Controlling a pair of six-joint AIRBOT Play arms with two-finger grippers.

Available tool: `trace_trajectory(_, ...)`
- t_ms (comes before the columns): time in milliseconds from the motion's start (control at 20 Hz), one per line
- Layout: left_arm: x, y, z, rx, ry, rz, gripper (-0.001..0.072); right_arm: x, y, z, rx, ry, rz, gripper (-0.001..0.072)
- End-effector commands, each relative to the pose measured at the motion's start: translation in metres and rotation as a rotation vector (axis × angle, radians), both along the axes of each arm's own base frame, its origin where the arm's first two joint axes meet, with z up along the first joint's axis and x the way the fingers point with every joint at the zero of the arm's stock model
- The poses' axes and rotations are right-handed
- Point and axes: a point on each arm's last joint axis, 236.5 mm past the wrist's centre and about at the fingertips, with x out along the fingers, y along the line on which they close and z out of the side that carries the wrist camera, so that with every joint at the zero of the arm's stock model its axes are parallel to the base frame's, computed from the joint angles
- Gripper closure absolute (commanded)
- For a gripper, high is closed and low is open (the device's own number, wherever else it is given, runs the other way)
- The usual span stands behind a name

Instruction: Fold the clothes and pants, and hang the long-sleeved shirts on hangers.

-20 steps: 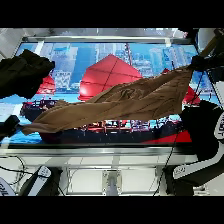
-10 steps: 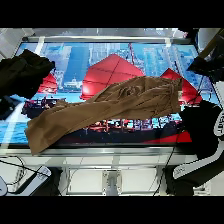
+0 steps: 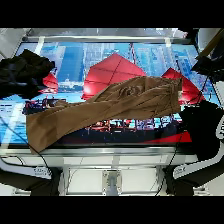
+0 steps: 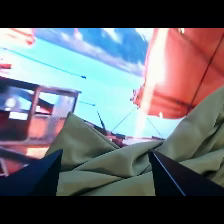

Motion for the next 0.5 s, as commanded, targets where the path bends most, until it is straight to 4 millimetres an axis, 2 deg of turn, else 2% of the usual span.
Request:
trace_trajectory(0, 0.006, -0.033, -0.050, -0.066, 0.119, -0.104, 0.0104, -0.001, 0.001, 0.000, -0.012, 0.005, 0.009, 0.0267)
trace_trajectory(100, -0.001, -0.035, -0.064, -0.077, 0.163, -0.122, 0.0105, 0.000, 0.001, -0.002, -0.010, 0.008, 0.008, 0.0267)
trace_trajectory(250, -0.019, -0.018, -0.086, 0.043, 0.234, -0.170, 0.0105, 0.002, 0.002, -0.013, 0.000, 0.014, 0.002, 0.0267)
trace_trajectory(350, -0.024, -0.011, -0.091, 0.088, 0.254, -0.187, 0.0105, 0.002, 0.003, -0.020, 0.008, 0.027, -0.001, 0.0267)
trace_trajectory(450, -0.023, -0.013, -0.092, 0.098, 0.239, -0.211, 0.0105, 0.002, 0.003, -0.023, 0.011, 0.031, -0.002, 0.0267)
